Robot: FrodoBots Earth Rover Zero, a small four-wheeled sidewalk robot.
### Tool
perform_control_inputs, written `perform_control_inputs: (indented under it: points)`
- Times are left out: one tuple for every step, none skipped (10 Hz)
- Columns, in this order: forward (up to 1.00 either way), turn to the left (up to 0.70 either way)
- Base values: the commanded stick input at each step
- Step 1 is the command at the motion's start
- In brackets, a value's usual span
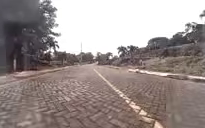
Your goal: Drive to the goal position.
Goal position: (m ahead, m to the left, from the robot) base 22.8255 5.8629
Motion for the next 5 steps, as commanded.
perform_control_inputs:
  points:
    - [0.7, 0.0]
    - [0.7, 0.0]
    - [0.7, 0.0]
    - [0.7, 0.0]
    - [0.7, 0.0]
